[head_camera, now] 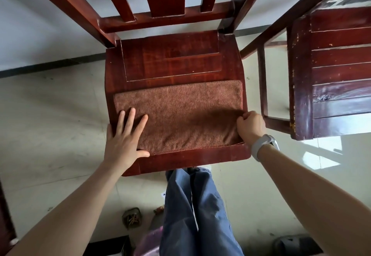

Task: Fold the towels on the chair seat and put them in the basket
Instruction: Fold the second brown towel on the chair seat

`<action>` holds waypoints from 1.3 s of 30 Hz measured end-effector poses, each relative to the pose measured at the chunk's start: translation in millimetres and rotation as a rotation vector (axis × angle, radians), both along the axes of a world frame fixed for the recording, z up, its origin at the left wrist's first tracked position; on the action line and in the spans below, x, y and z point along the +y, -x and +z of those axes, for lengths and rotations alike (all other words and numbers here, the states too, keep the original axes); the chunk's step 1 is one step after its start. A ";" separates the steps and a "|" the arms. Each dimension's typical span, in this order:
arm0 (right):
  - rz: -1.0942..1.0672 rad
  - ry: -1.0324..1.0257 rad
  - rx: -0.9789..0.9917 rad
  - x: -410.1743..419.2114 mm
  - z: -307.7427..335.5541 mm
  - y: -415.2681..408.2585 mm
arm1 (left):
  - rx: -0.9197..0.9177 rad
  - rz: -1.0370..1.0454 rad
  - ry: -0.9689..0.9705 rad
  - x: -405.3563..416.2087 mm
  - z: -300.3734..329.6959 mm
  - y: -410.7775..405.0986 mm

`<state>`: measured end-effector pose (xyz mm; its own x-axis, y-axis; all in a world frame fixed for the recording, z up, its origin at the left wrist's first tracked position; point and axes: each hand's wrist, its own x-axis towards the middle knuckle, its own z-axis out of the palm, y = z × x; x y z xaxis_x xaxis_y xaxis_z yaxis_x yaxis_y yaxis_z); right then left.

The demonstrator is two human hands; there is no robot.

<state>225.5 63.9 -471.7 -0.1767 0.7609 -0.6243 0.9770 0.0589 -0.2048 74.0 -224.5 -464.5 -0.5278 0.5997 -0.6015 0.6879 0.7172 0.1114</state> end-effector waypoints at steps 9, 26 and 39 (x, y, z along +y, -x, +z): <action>-0.127 0.151 0.179 2.6 34.6 4.0 | -0.014 0.045 0.022 5.6 6.1 -1.8; 0.480 0.630 0.447 -162.4 90.7 121.4 | -0.510 1.516 -0.600 -24.5 35.1 -14.2; 1.159 -0.170 0.045 -112.2 29.8 183.9 | -0.112 1.211 -0.418 -19.1 16.0 -33.8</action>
